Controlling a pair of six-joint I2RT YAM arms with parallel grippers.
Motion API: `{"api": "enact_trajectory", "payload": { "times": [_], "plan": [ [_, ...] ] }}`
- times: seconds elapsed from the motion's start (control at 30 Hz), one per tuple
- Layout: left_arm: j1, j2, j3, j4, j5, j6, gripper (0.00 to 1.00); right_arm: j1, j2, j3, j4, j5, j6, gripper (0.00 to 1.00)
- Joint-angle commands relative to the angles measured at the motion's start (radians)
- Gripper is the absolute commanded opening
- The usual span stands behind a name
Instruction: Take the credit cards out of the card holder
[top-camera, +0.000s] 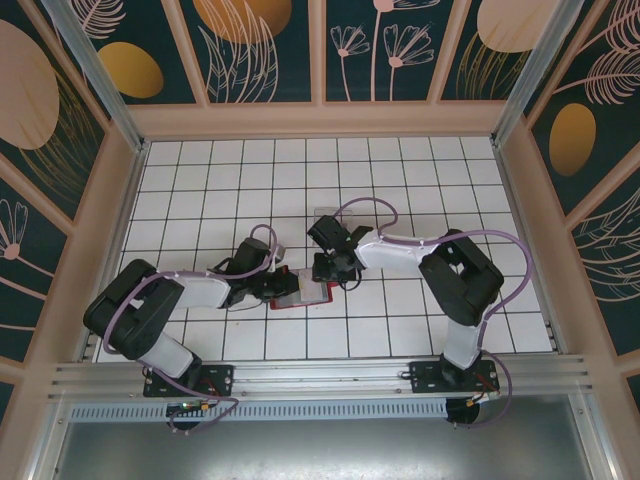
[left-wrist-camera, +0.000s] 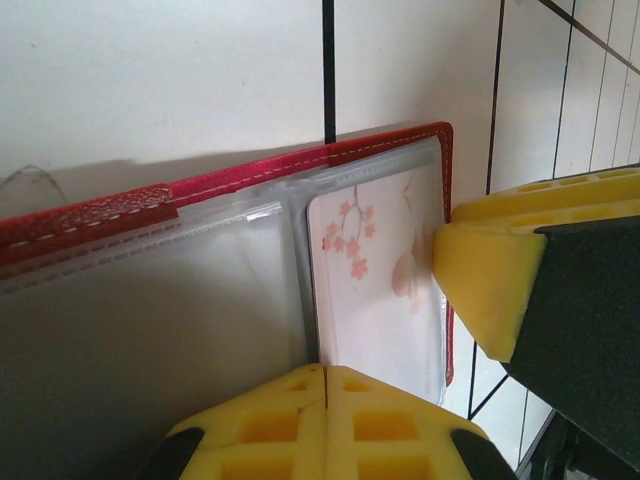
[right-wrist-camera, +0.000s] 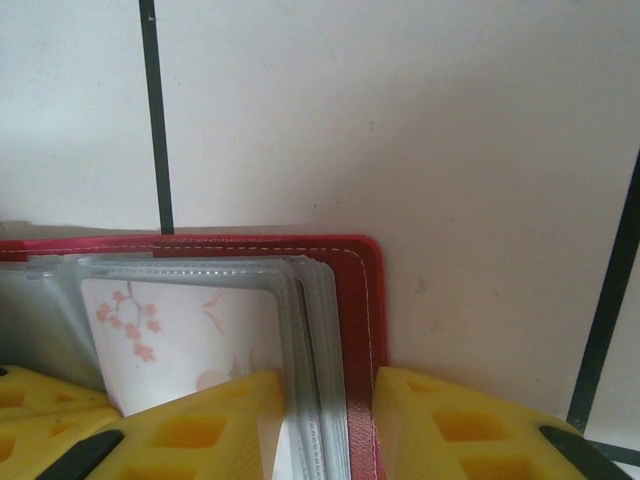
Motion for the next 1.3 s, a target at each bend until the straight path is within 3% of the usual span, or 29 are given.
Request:
{"api": "enact_trajectory", "payload": {
  "times": [0.0,0.4,0.7,0.93,1.27],
  "plan": [
    [-0.006,-0.041,-0.015,-0.051,-0.040,0.029,0.01,0.002,0.037,-0.032,-0.113,0.067,0.012,0.35],
    [-0.006,-0.083,-0.008,-0.125,-0.074,0.057,0.00,0.002,0.042,-0.030,-0.127,0.082,0.009,0.23],
    [-0.006,-0.146,0.024,-0.211,-0.115,0.095,0.00,0.001,0.033,-0.026,-0.121,0.073,0.006,0.20],
    [-0.006,-0.097,0.022,-0.135,-0.055,0.079,0.18,0.002,0.037,-0.034,-0.089,0.030,0.004,0.20],
    [-0.007,-0.022,-0.004,-0.035,-0.014,0.044,0.25,0.002,0.034,-0.040,-0.088,0.031,0.006,0.20]
  ]
}}
